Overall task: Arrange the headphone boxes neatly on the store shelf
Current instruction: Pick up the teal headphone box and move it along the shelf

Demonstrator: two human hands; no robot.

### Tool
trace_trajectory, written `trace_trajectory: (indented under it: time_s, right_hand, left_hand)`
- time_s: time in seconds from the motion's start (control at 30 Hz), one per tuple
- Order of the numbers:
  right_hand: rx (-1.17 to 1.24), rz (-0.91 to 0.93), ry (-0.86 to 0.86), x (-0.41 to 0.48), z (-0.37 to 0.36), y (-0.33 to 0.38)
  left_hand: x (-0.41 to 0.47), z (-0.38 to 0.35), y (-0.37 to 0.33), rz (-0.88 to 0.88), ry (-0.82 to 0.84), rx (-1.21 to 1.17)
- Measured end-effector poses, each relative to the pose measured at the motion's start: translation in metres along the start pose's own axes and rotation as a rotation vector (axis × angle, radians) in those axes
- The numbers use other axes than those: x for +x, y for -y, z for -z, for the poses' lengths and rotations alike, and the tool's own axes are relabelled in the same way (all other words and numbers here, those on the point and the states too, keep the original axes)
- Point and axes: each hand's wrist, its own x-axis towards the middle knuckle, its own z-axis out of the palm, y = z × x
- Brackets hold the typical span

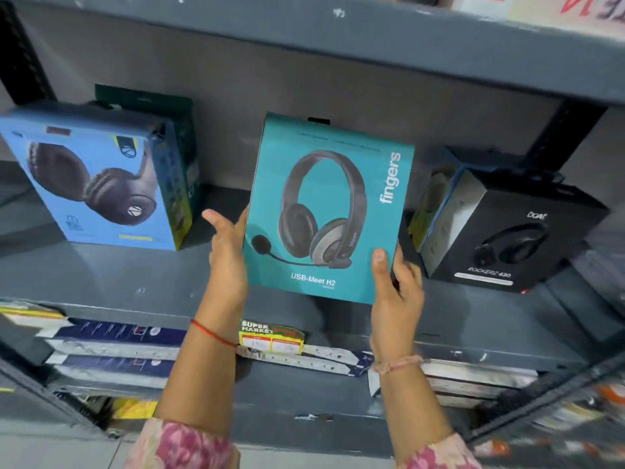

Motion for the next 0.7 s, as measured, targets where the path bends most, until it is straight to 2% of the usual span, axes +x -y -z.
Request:
trace_trajectory:
  time_s: [0.17, 0.37, 0.5, 0.7]
  right_hand:
    - [-0.048, -0.002, 0.024, -0.007, 0.003, 0.005]
    - [-0.161, -0.051, 0.197, -0.028, -0.005, -0.015]
    - [-0.201, -0.082, 0.428, -0.048, -0.047, -0.032]
    - [-0.245, -0.077, 0.705, -0.101, -0.161, -0.057]
  left_hand:
    - [-0.017, 0.001, 0.002, 0.010, -0.013, 0.088]
    - [-0.054, 0.041, 0.022, -0.160, -0.010, 0.367]
    - [-0.065, 0.097, 0.039, -0.175, -0.198, 0.431]
    - [-0.059, 0.217, 0.046, -0.192, -0.545, 0.482]
